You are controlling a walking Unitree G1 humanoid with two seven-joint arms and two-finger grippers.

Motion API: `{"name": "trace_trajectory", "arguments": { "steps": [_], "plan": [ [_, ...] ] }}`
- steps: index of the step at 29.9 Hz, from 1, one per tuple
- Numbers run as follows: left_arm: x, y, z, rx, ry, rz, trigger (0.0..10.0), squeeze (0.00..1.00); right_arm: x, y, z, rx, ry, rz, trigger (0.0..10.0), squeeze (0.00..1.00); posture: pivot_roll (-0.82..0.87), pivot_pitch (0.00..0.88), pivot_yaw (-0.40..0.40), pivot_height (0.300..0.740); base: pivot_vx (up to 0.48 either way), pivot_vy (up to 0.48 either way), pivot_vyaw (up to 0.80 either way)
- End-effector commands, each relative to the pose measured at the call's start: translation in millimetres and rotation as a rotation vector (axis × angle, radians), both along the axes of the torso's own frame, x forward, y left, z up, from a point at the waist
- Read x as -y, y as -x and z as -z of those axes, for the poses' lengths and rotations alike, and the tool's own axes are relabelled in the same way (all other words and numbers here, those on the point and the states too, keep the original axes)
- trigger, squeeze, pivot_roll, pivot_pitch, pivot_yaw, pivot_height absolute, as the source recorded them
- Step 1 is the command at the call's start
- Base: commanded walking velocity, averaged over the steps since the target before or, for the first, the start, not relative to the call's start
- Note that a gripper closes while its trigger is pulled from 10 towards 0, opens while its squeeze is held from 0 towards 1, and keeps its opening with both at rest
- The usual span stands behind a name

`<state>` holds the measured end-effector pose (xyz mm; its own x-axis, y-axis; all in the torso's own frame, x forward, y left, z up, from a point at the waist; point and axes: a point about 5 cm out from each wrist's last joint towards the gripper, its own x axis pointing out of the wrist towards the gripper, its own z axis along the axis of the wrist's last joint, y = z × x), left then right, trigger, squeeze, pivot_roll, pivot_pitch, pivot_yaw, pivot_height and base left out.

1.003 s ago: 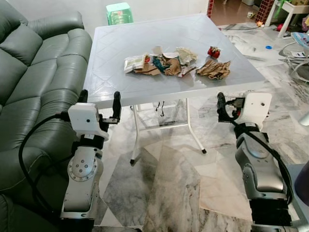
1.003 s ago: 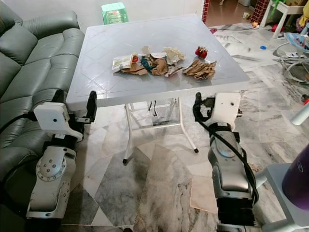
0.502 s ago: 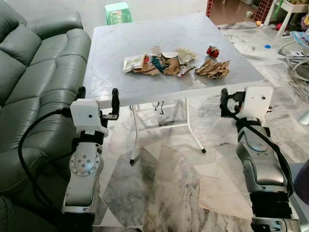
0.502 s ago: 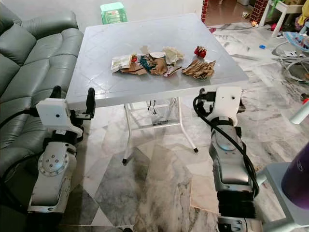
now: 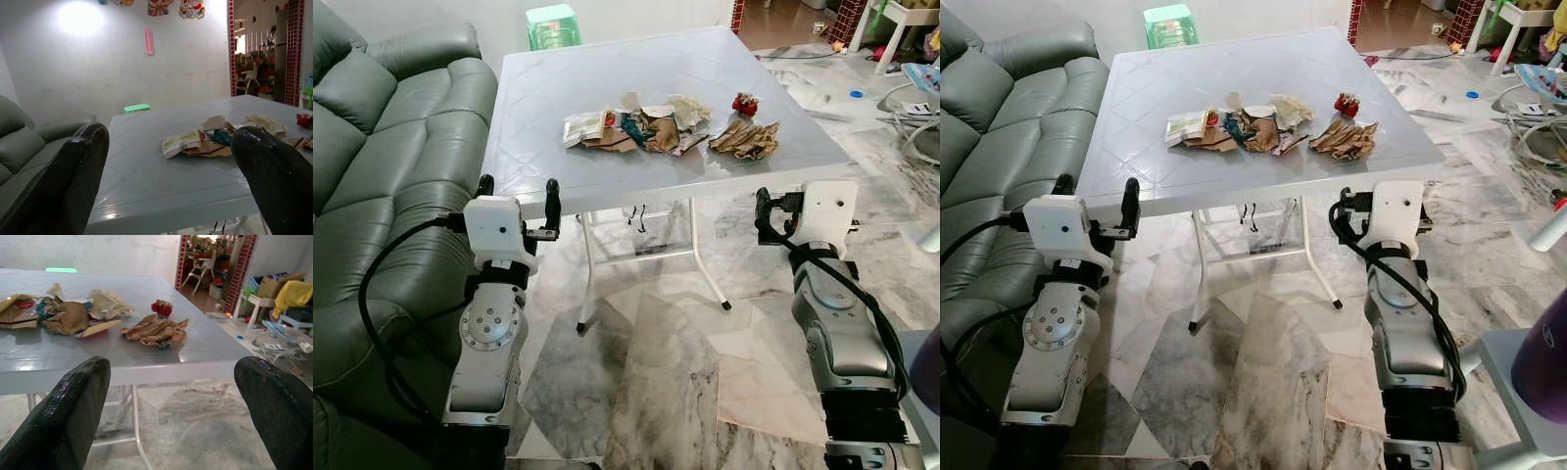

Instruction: Picking trash to rubbish bin

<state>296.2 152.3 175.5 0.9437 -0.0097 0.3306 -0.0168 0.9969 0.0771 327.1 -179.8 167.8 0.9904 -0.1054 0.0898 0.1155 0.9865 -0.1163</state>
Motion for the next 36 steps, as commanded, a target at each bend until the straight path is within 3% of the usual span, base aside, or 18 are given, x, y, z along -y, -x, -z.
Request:
{"name": "trace_trajectory", "arguments": {
  "steps": [1, 21, 36],
  "plan": [
    [-3.0, -1.4, 0.7, -0.015, 0.007, -0.020, 10.0, 0.00, -3.9, -0.6, 0.1, 0.000, 0.003, -0.021, 10.0, 0.00, -0.03, 0.074, 0.052, 0.740, 0.000, -0.360, 0.00],
    [-6.7, -2.1, 3.7, -0.035, 0.024, -0.045, 10.0, 0.00, -3.6, -1.3, 1.5, -0.009, -0.013, -0.030, 10.0, 0.00, -0.03, 0.077, 0.048, 0.740, 0.000, -0.393, 0.00],
    [-8.1, -5.2, -0.5, -0.023, 0.098, -0.023, 10.0, 0.00, -8.6, -3.0, -5.8, 0.027, 0.006, -0.069, 10.0, 0.00, -0.04, 0.081, 0.041, 0.740, 0.000, 0.000, 0.00]
  ]
}}
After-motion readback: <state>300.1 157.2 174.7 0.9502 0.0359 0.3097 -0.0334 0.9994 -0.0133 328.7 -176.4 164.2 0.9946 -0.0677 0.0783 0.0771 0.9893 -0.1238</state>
